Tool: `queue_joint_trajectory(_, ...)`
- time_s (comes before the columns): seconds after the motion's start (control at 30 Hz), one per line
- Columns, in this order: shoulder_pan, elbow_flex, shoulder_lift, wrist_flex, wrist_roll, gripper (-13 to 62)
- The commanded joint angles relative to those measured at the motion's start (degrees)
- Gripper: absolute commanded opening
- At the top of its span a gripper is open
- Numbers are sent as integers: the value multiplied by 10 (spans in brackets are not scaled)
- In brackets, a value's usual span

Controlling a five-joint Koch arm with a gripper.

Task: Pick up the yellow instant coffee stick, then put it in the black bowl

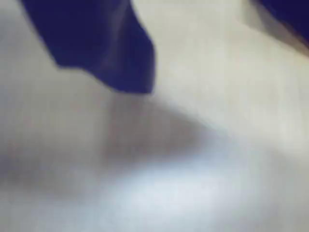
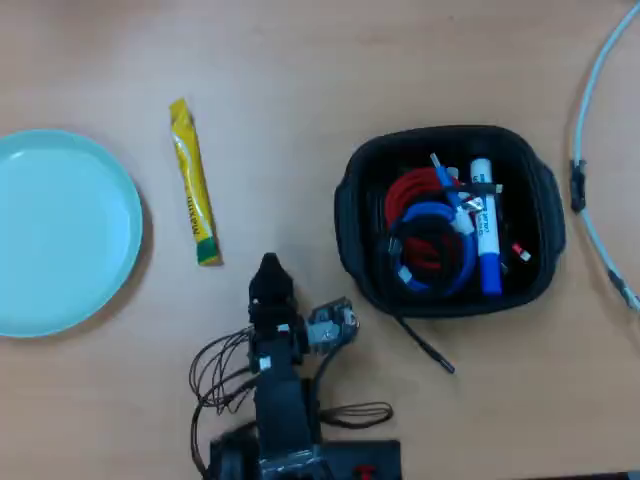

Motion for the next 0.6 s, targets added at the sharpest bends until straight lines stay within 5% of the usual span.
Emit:
queue_joint_trajectory(0.0, -4, -62, 46, 63, 1, 439)
queue_joint_trajectory(0.57, -62, -583, -331, 423, -95, 436)
